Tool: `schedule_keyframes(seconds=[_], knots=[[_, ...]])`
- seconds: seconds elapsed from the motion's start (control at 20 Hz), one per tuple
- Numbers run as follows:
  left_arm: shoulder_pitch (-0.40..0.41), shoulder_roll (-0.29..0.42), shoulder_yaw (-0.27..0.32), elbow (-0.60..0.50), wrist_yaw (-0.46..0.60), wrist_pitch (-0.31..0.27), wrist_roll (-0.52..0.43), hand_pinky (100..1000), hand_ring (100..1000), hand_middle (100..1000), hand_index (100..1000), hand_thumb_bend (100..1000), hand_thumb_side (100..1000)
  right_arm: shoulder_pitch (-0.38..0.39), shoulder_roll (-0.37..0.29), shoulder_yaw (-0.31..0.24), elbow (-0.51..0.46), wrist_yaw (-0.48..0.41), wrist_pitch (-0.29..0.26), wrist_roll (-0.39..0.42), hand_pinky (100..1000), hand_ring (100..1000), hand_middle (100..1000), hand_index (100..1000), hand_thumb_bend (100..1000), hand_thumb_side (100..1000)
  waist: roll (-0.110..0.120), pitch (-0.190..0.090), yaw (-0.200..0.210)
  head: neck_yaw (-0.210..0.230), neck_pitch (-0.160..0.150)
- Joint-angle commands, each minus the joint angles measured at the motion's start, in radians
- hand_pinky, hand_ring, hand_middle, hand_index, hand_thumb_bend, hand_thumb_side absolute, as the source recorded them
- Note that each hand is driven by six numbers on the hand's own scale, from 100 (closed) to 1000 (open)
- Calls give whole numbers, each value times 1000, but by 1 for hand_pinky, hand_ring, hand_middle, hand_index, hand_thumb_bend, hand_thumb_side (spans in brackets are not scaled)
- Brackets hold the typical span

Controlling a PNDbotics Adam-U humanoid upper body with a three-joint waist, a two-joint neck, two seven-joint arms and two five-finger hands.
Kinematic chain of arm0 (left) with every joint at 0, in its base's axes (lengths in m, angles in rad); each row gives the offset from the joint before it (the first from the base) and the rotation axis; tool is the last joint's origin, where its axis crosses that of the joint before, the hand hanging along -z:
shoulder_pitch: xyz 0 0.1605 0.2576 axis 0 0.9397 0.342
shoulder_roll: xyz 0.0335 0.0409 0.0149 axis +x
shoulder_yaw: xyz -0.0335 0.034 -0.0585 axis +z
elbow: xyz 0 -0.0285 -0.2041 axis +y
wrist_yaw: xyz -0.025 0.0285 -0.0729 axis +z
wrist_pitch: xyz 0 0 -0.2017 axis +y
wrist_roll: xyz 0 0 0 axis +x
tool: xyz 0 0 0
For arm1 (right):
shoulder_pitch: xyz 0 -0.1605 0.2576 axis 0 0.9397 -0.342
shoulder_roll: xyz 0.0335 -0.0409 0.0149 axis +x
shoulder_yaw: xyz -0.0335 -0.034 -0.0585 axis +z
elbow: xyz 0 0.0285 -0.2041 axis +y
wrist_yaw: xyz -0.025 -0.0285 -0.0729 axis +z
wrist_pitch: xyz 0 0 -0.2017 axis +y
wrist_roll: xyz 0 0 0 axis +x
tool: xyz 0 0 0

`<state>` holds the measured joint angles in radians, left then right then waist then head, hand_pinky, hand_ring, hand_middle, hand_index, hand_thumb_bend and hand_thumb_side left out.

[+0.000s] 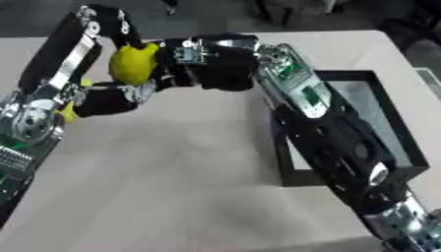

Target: Pick up the objects with one hand, pass them to the other hand, and then place them into the box on the other side of the table.

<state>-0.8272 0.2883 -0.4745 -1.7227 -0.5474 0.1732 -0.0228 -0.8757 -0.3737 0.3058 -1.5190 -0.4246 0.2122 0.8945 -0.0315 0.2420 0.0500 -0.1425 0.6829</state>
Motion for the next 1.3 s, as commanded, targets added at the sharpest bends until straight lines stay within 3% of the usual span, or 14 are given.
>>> schedule_keyframes(seconds=[0.05,0.85,1.0,1.3], knots=[[-12,-1,2,21,-8,-2,-9,725,518,463,440,100,100,-32,4,-1,-71,-5,-16,13,1000,1000,1000,1000,100,727,-12,-7,1,-1,-10],[-40,-36,-25,15,-14,-26,-49,725,521,467,442,100,100,-45,11,1,-43,49,-40,13,1000,1000,1000,1000,100,766,-12,-9,3,-7,-7],[-42,-40,-27,16,-19,-26,-56,725,524,469,444,100,100,-46,13,-10,-24,65,-22,13,1000,1000,1000,1000,100,744,-12,-9,2,-7,-7],[-43,-44,-28,16,-33,-22,-67,728,532,482,487,100,100,-48,19,-52,16,100,24,13,1000,1000,1000,1000,100,547,-10,-9,0,-8,-7]])
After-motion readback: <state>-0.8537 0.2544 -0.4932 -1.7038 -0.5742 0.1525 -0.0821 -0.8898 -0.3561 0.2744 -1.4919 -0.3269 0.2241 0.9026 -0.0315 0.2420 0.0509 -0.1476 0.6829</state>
